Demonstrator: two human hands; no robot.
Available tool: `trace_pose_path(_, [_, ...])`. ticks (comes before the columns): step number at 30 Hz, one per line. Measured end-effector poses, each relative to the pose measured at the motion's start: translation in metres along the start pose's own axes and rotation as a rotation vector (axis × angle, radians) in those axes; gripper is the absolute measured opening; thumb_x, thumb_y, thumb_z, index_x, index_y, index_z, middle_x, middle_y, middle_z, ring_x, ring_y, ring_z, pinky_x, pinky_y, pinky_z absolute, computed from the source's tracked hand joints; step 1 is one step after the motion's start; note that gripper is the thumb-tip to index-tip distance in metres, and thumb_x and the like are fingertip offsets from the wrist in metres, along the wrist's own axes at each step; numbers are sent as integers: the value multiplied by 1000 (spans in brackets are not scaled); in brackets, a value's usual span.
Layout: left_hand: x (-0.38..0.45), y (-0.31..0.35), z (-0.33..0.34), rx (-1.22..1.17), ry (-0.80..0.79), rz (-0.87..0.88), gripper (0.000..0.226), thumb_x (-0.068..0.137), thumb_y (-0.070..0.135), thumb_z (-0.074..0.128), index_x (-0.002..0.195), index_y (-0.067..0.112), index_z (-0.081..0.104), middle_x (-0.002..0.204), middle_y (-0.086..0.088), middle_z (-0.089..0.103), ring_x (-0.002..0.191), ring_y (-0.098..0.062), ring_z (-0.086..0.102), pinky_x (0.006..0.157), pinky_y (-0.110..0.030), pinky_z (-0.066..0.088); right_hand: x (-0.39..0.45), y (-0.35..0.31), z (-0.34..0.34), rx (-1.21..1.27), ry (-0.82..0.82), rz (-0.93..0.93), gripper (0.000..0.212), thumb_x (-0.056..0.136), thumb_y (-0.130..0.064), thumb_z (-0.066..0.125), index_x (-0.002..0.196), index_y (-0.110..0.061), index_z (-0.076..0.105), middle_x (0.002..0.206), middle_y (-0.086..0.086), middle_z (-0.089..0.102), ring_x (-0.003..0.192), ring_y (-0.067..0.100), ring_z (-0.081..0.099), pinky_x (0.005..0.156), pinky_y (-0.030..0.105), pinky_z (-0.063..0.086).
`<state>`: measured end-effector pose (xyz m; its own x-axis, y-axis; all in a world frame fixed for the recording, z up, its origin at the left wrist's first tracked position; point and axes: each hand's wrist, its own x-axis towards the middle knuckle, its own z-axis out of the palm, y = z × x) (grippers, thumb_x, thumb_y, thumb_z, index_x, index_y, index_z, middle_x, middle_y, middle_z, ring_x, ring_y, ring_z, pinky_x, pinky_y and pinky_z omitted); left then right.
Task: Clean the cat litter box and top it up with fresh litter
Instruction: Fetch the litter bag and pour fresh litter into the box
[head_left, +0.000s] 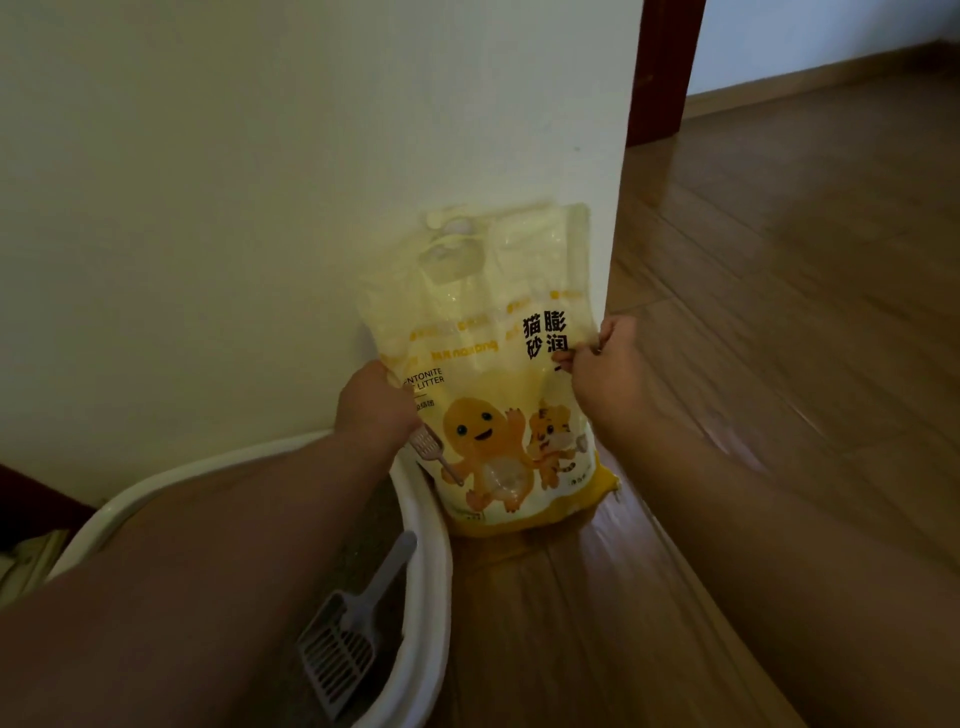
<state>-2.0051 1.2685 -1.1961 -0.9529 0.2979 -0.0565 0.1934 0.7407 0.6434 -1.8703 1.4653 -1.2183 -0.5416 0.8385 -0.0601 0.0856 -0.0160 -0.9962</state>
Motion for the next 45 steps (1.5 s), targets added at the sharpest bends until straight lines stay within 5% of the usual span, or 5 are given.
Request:
trace_pose_path(4, [9,5,-13,-79,-25,-40,27,78,19,74,96,16,55,103,-1,64,93,-22,64,80,-33,53,11,-14,10,69,25,25,38,85,18,33,79,-16,50,88,9,62,82,21,68,80,45,56])
trace_pose_path(9, [23,-1,-15,-130,51,-62,30,82,26,65,110,14,62,117,-13,67,107,-36,67,91,-44,57,26,-13,26,-121,-152,40,52,93,10,45,138,-15,56,135,5,61,118,12,60,80,24,52])
trace_pose_path(29, [0,2,-41,-292,-126,1,71,91,18,66,152,14,30,128,0,58,101,-18,59,92,-37,54,-23,-19,25,-529,-232,-48,109,64,-76,69,155,-33,29,165,-1,17,147,27,32,112,56,39])
trace_pose_path(34, [-26,-9,-52,-238,-229,135,65,95,16,62,151,20,30,124,4,58,97,-12,56,62,-16,41,-55,-29,26,-592,-258,-73,113,63,-79,68,157,-31,26,165,-1,21,147,26,31,112,55,39])
trace_pose_path(45, [-111,-61,-124,100,-259,357,66,97,40,61,155,26,33,158,-4,35,140,-28,40,113,-48,39,-169,-98,17,-1042,-272,-189,91,83,-60,70,156,-24,30,159,2,37,141,22,42,109,37,37])
